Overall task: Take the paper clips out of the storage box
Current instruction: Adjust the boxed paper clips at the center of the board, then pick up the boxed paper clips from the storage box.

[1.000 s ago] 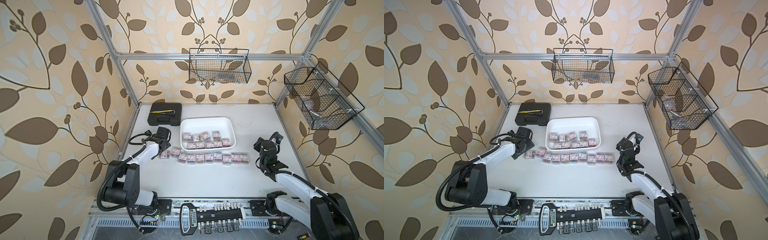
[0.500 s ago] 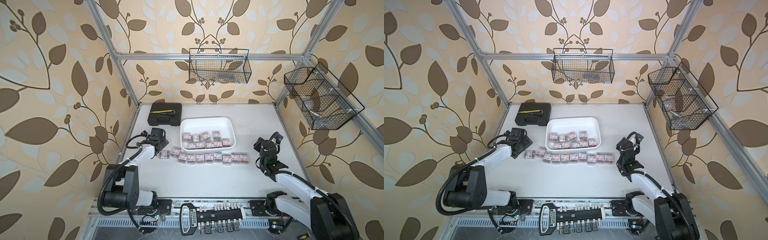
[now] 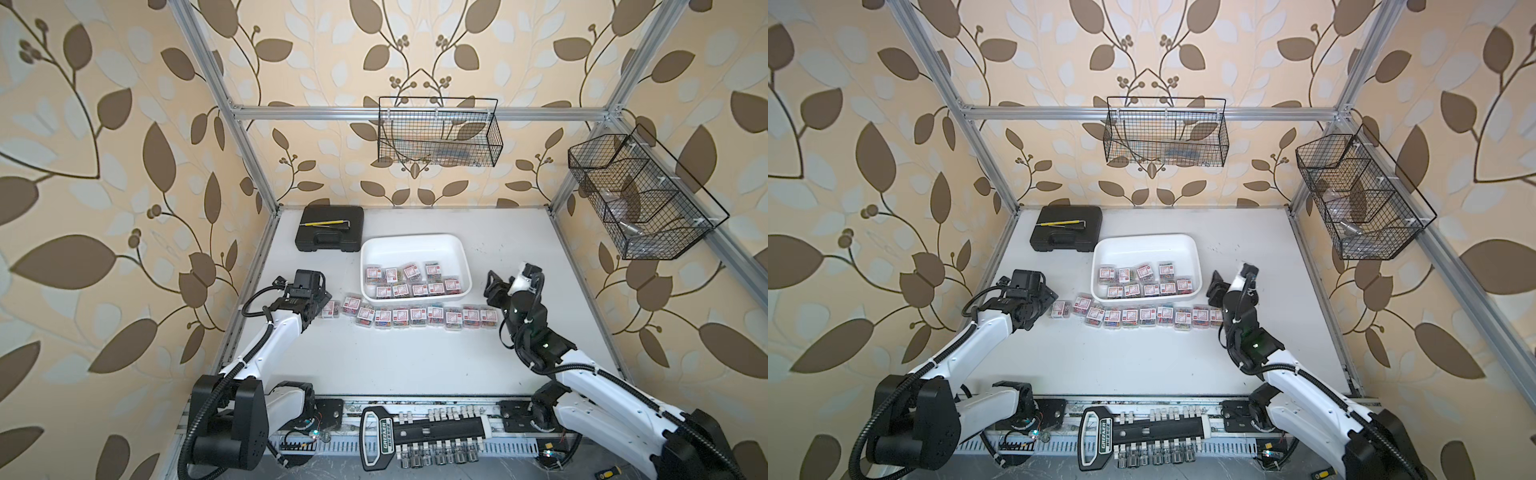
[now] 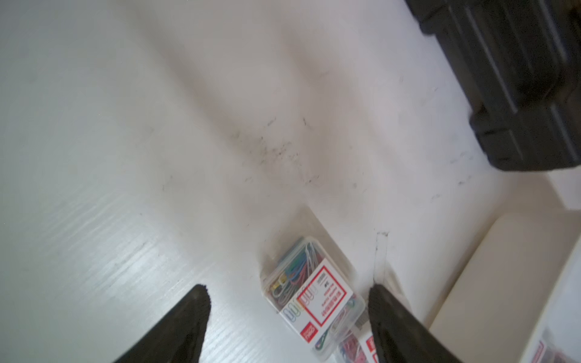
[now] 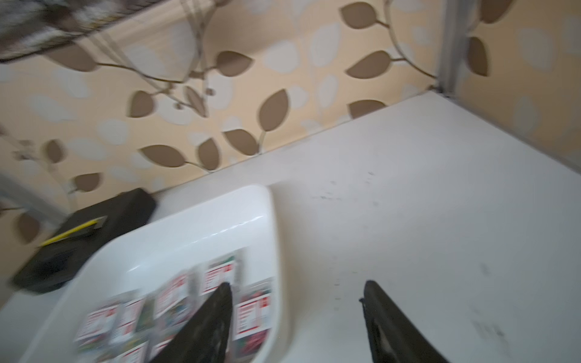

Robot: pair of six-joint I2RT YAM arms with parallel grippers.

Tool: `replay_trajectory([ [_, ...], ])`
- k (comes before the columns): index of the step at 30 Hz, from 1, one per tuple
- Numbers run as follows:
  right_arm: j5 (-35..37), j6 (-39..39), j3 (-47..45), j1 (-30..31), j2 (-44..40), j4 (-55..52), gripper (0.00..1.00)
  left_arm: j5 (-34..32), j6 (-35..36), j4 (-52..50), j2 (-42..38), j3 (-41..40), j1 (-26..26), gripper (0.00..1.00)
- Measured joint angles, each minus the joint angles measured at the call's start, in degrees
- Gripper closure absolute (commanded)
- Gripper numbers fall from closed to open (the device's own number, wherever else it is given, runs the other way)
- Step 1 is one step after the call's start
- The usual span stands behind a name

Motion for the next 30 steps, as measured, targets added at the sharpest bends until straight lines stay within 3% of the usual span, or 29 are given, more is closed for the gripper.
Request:
replay_trajectory([
  [2, 0.1, -3.1, 4.0, 7.3, 2.8, 1.6, 0.55, 2.1, -1.3, 1.1, -0.4, -2.3, 0.0, 0.32],
  [6, 0.0, -8.5, 18.7, 20.0, 19.6, 3.8, 0.68, 5.3, -3.8, 4.5, -0.5, -5.7, 0.0, 0.45],
  [8, -0.4, -10.2, 25.5, 24.6, 28.3, 3.7, 0.69, 6.3, -4.9, 6.0, -0.4, -6.7, 0.0, 0.46],
  [11, -2.7, -11.5, 31.7, 28.7, 37.5, 3.2, 0.62, 6.5, -6.0, 8.0, 0.0, -7.2, 0.0, 0.48],
  [22, -8.6, -9.1, 33.2, 24.9, 42.1, 3.0, 0.59, 4.8, -5.8, 14.7, 9.2, -3.4, 0.0, 0.51],
  [30, -8.8, -7.7, 31.5, 22.7, 41.4, 3.2, 0.58, 1.9, -2.8, 15.6, 13.0, 1.8, 0.0, 0.44],
])
